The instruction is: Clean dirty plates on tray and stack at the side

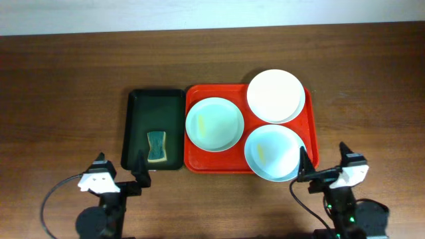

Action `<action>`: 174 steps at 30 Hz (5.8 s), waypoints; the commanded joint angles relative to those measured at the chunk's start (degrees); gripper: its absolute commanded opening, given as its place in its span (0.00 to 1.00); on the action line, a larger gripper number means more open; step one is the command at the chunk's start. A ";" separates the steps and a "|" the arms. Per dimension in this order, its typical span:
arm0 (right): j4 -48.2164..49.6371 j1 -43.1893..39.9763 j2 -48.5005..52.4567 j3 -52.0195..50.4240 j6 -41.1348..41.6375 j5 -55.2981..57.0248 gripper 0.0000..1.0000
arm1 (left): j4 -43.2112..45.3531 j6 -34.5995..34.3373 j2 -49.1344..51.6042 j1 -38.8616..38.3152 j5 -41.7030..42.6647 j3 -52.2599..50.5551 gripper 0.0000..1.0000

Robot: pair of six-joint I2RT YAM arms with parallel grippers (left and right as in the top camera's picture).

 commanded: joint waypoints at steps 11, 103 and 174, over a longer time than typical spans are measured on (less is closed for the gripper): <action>-20.85 -0.26 35.85 37.53 0.46 -8.41 0.98 | -24.09 2.16 33.62 -0.24 7.50 41.40 0.99; -6.03 18.51 106.86 47.45 18.53 -6.71 0.20 | -51.28 1.70 89.48 -9.66 1.53 62.73 0.49; -5.84 18.51 106.88 47.45 18.51 -7.13 0.30 | -29.79 -2.12 99.89 -9.55 -2.54 50.95 0.00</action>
